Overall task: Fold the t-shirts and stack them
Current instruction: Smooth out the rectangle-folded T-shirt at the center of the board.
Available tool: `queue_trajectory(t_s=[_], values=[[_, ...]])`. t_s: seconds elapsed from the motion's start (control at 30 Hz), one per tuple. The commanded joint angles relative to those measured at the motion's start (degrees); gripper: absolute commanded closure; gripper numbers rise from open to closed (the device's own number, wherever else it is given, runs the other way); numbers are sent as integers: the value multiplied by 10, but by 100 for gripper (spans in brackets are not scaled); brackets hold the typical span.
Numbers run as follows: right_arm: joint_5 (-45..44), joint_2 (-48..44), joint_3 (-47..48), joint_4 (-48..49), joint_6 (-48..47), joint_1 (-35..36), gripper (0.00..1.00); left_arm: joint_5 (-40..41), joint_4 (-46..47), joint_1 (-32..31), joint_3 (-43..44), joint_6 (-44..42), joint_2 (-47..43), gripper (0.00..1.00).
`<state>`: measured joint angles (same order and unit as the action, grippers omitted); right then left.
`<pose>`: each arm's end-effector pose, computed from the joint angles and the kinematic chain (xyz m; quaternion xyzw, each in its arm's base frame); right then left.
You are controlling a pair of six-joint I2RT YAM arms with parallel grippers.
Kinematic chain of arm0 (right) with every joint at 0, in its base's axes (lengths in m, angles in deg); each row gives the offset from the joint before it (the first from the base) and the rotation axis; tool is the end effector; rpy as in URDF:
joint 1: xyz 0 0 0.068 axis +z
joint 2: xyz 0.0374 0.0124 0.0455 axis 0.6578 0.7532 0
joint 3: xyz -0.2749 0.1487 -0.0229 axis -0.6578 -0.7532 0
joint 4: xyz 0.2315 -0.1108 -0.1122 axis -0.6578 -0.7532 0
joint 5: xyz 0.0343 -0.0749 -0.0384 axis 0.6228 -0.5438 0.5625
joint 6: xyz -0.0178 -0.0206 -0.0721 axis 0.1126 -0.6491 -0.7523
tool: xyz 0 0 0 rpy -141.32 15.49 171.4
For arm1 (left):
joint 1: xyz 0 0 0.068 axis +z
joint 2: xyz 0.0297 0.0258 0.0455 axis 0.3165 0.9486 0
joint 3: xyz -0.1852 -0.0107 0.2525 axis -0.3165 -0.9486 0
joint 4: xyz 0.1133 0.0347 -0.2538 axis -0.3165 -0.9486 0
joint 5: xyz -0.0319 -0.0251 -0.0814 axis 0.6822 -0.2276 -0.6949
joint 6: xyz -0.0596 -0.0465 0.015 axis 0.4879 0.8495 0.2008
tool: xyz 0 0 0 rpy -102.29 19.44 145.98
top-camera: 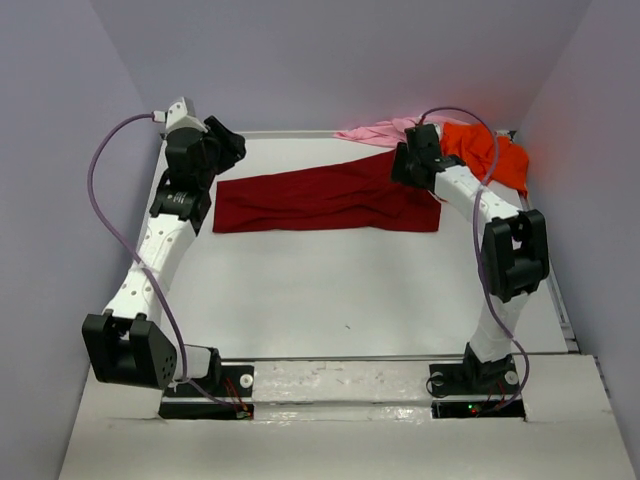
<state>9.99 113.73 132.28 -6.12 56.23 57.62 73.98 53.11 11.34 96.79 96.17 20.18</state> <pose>0.4763 0.1239 0.2798 0.0899 0.9078 0.0182 0.4092 0.3512 -0.0436 0.4346 -0.1536 0.7168 -0.2217 0.6430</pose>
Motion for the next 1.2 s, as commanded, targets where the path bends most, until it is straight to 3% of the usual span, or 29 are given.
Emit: queue_trajectory(t_s=[0.0,0.6,0.7,0.8,0.83,0.9,1.17], values=[[40,-4,-47,20,5,21,38,16,-8,-17,-40,-41,8,41],[71,81,-60,45,34,28,42,17,-1,-24,-51,-59,-39,40],[69,83,-63,44,36,28,49,15,1,-23,-51,-58,-41,40],[65,83,-66,45,34,28,73,12,3,-21,-52,-56,-41,40],[63,83,-65,44,33,28,88,11,3,-21,-52,-56,-40,40],[61,79,-64,43,29,28,97,9,4,-20,-53,-54,-40,40],[60,78,-20,25,8,28,100,3,5,-19,-56,-50,-40,40]])
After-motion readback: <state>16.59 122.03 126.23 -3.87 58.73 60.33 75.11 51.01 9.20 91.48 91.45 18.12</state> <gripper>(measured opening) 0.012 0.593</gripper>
